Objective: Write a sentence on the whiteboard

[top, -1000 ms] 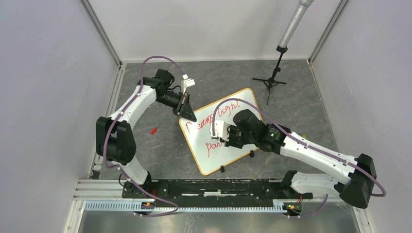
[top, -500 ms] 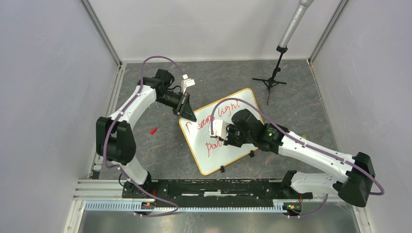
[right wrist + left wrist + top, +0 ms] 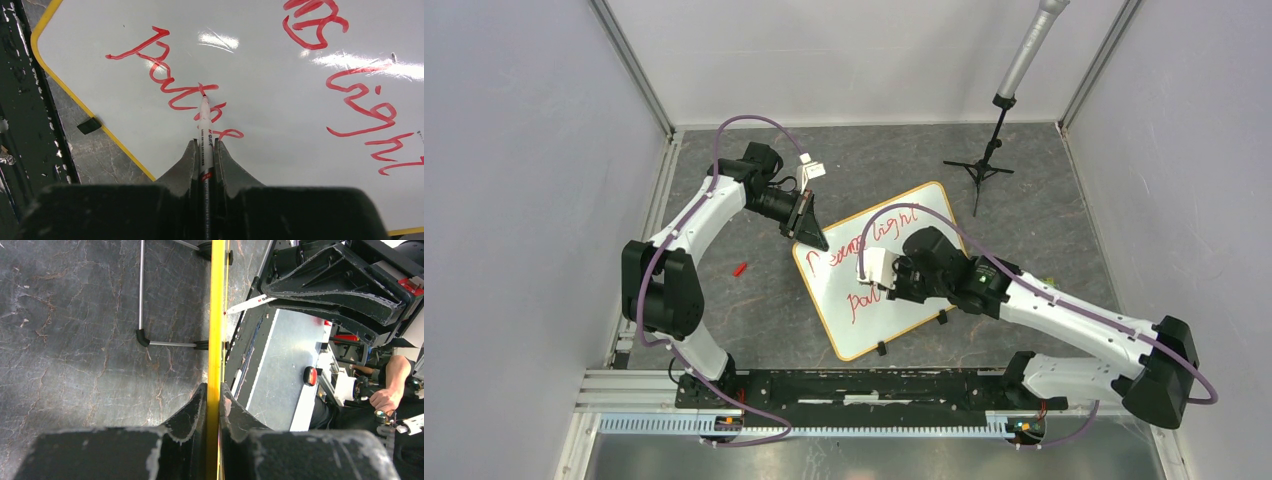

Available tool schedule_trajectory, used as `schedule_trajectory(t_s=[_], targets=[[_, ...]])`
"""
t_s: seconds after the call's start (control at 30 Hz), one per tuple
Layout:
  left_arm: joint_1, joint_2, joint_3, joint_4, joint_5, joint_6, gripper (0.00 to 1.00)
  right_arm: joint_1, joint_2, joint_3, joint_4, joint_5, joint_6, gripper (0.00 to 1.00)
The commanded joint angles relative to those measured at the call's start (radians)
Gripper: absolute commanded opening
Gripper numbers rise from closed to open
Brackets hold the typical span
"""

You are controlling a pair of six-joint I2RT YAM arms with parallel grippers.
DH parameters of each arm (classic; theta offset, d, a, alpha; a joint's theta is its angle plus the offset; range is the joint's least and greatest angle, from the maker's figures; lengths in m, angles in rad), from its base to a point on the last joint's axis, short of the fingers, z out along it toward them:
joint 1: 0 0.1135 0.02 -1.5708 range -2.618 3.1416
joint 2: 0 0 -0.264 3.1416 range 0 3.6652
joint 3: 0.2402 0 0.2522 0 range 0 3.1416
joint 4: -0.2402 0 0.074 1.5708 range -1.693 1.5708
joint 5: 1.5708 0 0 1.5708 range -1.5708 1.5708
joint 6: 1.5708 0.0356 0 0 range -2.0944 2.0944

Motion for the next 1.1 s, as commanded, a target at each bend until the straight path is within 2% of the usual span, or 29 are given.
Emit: schedule_trajectory(t_s=[0.0,0.43,0.73,1.07], targets=[[-0.005,0.016,0.012,0.013,-0.045,0.028,0.02,-0.016,-0.031,-0.017,-0.009,0.035,-0.01,0.0],[-0.005,0.014,0.02,0.013,-0.044,0.022,0.02,-0.05,-0.115,0.022,-0.053,-0.013,-0.008,0.0],[-0.005,0.015,0.021,0.013,-0.042,0.027,0.02,-0.084,-0.163,-0.053,-0.138,0.068,-0.028,0.0],[-0.004,0.016,0.018,0.013,-0.042,0.029,0.02,-0.084,-0.131,-0.095,-0.083,0.114,-0.02,0.0]])
